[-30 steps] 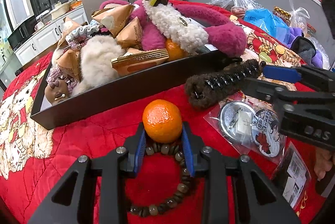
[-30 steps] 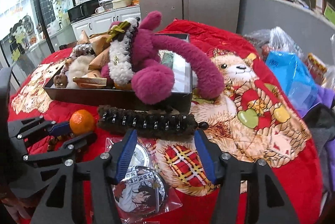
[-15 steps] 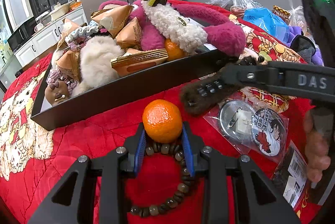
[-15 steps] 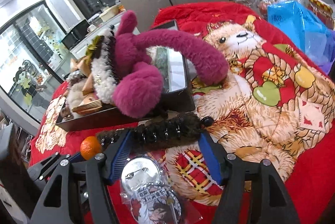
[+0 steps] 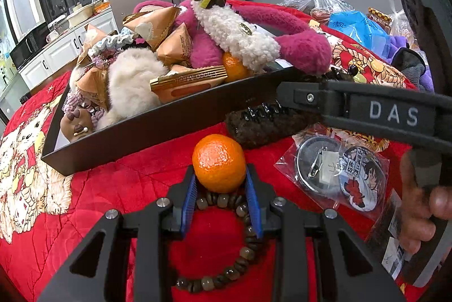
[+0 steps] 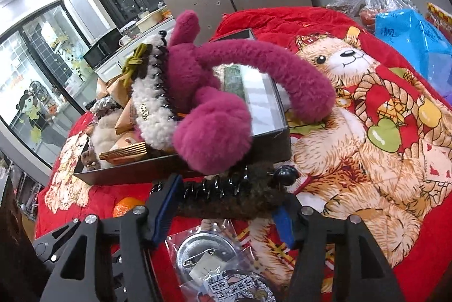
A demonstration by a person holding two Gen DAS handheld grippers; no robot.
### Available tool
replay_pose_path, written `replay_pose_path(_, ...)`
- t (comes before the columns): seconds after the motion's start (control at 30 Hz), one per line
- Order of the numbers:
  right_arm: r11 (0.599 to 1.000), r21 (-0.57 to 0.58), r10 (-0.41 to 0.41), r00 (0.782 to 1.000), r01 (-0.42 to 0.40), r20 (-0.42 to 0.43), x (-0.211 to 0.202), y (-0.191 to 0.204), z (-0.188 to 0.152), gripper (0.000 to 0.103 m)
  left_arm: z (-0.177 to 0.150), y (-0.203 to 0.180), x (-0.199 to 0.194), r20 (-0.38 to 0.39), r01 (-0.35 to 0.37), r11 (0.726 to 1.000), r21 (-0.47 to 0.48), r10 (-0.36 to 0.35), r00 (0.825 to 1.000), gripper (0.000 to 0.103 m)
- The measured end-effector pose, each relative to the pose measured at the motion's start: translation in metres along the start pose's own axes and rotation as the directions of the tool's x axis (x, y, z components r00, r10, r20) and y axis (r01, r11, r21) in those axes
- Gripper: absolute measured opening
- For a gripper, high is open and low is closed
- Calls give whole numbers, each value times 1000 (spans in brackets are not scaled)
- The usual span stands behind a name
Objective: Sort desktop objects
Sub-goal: 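Lift orange in left gripper and hair comb in right gripper off the bedspread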
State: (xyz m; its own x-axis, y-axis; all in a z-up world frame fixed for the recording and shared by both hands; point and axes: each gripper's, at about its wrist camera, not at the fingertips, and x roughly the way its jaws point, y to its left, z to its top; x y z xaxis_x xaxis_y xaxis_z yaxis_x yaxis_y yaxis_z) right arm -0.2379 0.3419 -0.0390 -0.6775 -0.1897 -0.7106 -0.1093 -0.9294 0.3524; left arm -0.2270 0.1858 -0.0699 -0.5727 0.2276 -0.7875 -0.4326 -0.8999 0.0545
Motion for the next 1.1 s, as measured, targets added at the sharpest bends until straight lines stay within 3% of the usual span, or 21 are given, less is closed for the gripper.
replay_pose_path(0.23,996,-69,-51,998,52,28,-9,13,-3,58,0,0,0,-1,-1,1000,-2,1,1000,33)
replay_pose_path(0.27,995,-80,-60,998,63,34,-12,15,-3,52,0,0,-1,-2,1,1000,-5,-1,1000,33)
replay_pose_path(0.53,981,-148,-114,991,123,71,-27,31,-11,52,-2,0,-12,6,2,1000,-15,-2,1000,33)
replay_pose_path(1.1,956,-226,-148,974,185,173,-79,81,-2,52,12,20,-88,120,-11,996,-84,21,993,33)
